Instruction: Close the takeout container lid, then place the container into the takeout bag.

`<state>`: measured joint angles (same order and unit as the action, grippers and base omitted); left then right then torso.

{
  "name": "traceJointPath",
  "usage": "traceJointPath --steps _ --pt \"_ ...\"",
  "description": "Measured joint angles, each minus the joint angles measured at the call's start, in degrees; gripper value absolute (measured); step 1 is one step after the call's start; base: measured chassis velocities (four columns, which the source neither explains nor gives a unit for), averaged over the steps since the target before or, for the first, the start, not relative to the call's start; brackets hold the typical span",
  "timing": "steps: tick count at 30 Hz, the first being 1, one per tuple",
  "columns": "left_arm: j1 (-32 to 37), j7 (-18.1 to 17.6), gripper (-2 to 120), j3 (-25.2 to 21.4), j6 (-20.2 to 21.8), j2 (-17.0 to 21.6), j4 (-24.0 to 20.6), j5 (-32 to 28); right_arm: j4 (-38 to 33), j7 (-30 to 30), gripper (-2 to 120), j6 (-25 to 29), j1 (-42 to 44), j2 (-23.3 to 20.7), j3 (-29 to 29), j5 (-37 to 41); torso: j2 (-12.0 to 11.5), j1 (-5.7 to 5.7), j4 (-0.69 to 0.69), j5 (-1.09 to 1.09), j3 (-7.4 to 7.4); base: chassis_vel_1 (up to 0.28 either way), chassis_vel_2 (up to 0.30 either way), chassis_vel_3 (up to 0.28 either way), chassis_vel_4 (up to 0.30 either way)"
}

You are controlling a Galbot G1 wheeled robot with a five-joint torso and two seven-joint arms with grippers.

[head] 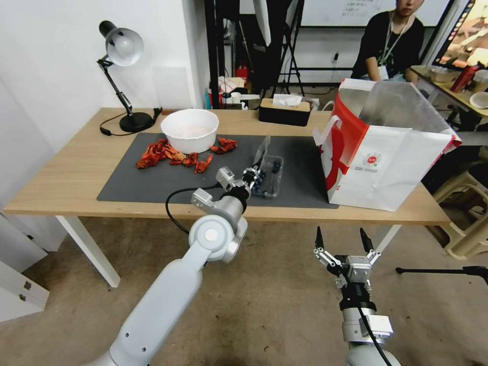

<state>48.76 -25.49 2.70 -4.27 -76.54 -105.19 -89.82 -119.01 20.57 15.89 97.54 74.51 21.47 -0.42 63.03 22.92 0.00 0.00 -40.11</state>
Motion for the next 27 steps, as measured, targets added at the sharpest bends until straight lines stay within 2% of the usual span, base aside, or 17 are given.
traceJointPath --steps 7,15,18,27 --pt "0.2 0.1 0 1.7 0.4 0.3 0.2 2.1 -0.1 0.0 100 0.0 -0.1 -0.1 0.1 0.0 0.0 0.00 0.00 0.00 0.00 0.000 0.000 0.000 0.000" --pt "-0.5 1.3 0 3.4 0.4 0.7 2.9 6.8 -0.6 0.0 100 -0.9 -1.0 -0.7 0.0 1.4 0.0 0.00 0.00 0.00 0.00 0.000 0.000 0.000 0.000" --pt "-1.2 2.0 0 4.6 0.4 1.1 4.6 11.0 -2.0 0.1 100 -3.0 -2.4 -1.7 -0.2 4.5 0.0 0.00 0.00 0.00 0.00 0.000 0.000 0.000 0.000" --pt "-2.0 2.0 0 6.5 1.0 1.5 6.1 15.5 -3.5 0.7 100 -6.3 -5.3 -3.1 -0.7 10.0 0.0 0.00 0.00 0.00 0.00 0.000 0.000 0.000 0.000"
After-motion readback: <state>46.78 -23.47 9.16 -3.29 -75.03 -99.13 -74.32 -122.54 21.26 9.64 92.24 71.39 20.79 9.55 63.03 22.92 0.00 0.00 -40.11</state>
